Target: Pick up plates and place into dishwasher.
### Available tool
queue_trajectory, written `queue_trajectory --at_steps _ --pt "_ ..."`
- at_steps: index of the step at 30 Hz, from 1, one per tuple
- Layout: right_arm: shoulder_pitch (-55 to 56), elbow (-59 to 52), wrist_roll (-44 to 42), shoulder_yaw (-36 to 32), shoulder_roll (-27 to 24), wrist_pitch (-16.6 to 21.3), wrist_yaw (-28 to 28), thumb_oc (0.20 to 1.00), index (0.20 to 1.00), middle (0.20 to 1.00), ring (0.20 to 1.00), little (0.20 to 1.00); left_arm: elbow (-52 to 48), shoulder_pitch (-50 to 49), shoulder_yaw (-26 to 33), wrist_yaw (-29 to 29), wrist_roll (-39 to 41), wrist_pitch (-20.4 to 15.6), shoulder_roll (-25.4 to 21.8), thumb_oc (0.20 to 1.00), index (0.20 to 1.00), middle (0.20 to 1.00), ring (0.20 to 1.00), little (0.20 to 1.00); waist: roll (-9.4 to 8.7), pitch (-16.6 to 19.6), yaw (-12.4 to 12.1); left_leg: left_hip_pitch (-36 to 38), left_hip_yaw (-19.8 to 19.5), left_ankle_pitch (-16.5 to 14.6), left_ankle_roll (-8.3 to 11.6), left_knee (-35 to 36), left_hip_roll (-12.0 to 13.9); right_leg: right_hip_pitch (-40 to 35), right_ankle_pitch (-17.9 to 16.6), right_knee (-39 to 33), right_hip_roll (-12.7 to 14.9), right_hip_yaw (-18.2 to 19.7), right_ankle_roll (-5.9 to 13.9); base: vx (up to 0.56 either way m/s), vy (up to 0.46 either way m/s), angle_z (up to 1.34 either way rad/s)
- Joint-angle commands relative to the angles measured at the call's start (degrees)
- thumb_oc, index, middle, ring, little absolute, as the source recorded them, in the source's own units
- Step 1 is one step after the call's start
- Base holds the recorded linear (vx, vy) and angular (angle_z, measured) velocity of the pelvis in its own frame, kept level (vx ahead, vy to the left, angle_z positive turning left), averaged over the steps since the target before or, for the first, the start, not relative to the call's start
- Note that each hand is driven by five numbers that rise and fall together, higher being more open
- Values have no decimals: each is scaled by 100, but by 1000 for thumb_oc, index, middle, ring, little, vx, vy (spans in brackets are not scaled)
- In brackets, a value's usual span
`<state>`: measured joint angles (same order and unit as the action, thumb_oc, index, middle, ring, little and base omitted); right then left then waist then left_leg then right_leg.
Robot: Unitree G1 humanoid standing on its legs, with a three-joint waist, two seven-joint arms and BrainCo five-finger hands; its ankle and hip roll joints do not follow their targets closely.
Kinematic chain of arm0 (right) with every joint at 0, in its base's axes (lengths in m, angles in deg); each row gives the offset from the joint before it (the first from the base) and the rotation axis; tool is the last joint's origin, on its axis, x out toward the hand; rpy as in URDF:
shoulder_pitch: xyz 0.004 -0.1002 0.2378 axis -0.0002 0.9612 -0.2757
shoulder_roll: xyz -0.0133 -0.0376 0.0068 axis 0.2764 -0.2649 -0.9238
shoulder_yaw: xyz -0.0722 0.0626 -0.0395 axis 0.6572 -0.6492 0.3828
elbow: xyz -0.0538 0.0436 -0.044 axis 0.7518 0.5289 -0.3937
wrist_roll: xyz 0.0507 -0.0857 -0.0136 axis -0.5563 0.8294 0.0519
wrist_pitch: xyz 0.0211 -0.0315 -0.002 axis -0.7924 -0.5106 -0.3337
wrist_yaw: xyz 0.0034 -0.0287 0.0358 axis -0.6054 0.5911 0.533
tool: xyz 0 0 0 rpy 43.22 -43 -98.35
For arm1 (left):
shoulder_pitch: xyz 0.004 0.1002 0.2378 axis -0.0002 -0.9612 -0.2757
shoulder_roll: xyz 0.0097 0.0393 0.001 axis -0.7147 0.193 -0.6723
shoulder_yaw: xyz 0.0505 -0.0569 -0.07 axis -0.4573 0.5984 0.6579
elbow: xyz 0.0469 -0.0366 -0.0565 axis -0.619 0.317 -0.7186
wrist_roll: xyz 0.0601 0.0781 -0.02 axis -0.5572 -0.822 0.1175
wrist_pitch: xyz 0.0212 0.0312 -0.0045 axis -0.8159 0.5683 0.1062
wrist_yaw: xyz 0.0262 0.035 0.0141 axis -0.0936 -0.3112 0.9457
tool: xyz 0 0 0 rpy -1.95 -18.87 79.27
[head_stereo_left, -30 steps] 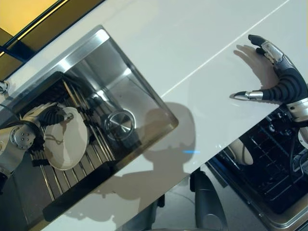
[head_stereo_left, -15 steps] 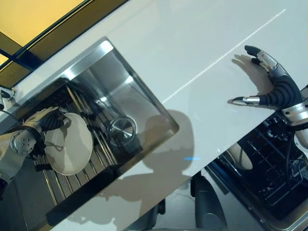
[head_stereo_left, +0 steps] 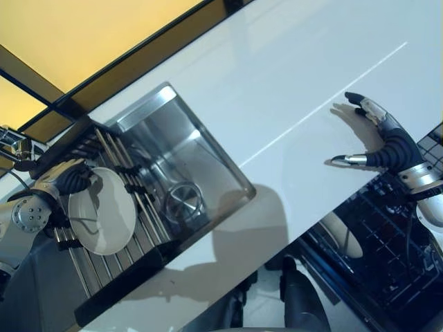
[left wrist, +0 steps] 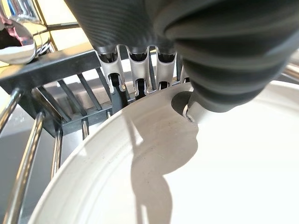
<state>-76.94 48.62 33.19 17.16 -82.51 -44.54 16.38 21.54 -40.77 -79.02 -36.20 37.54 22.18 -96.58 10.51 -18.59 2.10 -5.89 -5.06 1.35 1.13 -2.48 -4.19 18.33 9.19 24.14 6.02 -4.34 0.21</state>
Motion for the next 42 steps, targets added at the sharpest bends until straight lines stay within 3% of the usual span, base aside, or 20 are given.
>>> queue_trajectory --at_steps 1,11,22,25,27,30,32,35,38,42 --pt "814 305 120 113 8 -355 -11 1000 1000 1000 1000 1000 -685 -945 433 -382 57 -132 -59 200 200 200 200 200 -10 609 -154 14 -262 -413 -104 -310 -344 -1082 -335 -1673 -103 -207 373 40 -50 5" --pt "568 344 -11 354 -218 -575 -167 1000 1000 1000 1000 1000 -953 -919 269 -473 132 -37 18 200 200 200 200 200 -25 449 -189 -104 -284 -385 -86 -338 -301 -990 -342 -1667 -151 -160 378 -12 -10 0" --pt "468 513 -48 612 -204 -352 -559 1000 1000 1000 1000 1000 -951 -876 269 -290 252 -56 -197 200 200 200 200 200 -159 305 -184 -184 -173 -423 -142 -346 -272 -886 -432 -1691 -182 -112 417 -16 -13 -7" --pt "471 513 -21 669 -144 -336 -613 1000 1000 1000 1000 1000 -999 -901 355 -49 266 32 -231 200 200 200 200 200 -181 325 -205 -160 -171 -445 -154 -351 -276 -924 -436 -1711 -180 -107 425 4 -4 -1" --pt "505 513 -28 698 -77 -255 -631 1000 1000 1000 1000 1000 -972 -967 512 609 491 44 -208 200 200 200 200 200 -212 351 -226 -118 -196 -449 -156 -333 -274 -970 -448 -1736 -187 -105 426 25 -38 1" --pt "640 401 -47 658 94 -190 -786 1000 1000 1000 1000 1000 -1034 -1067 970 1632 695 -191 -17 200 200 200 200 200 -305 426 -312 -79 -234 -463 -163 -301 -258 -1044 -427 -1780 -185 -137 432 20 -79 3" --pt "749 385 82 616 362 -47 -889 1000 1000 1000 1000 1000 -1043 -1265 1412 2381 844 -655 283 200 200 200 200 200 -388 494 -417 -72 -283 -476 -167 -289 -246 -1091 -418 -1815 -194 -173 425 8 -118 4" --pt "873 386 317 633 740 65 -1037 1000 1000 1000 1000 1000 -1306 -1620 1951 3068 954 -1261 839 200 200 200 200 200 -523 629 -609 -45 -383 -488 -173 -260 -227 -1190 -403 -1870 -209 -263 420 26 -142 11" --pt "930 315 517 740 1036 -34 -1151 1000 1000 1000 1000 1000 -1538 -1705 2237 3060 1286 -1504 1334 200 200 200 200 200 -628 746 -740 19 -437 -497 -167 -236 -197 -1311 -373 -1903 -235 -326 397 42 -112 9" --pt "952 207 658 892 1283 -197 -1250 1000 1000 1000 1000 1000 -1763 -1616 2265 2663 1819 -1489 1714 200 200 200 200 200 -709 888 -818 150 -486 -504 -145 -168 -145 -1482 -343 -1965 -278 -361 375 44 -97 10"
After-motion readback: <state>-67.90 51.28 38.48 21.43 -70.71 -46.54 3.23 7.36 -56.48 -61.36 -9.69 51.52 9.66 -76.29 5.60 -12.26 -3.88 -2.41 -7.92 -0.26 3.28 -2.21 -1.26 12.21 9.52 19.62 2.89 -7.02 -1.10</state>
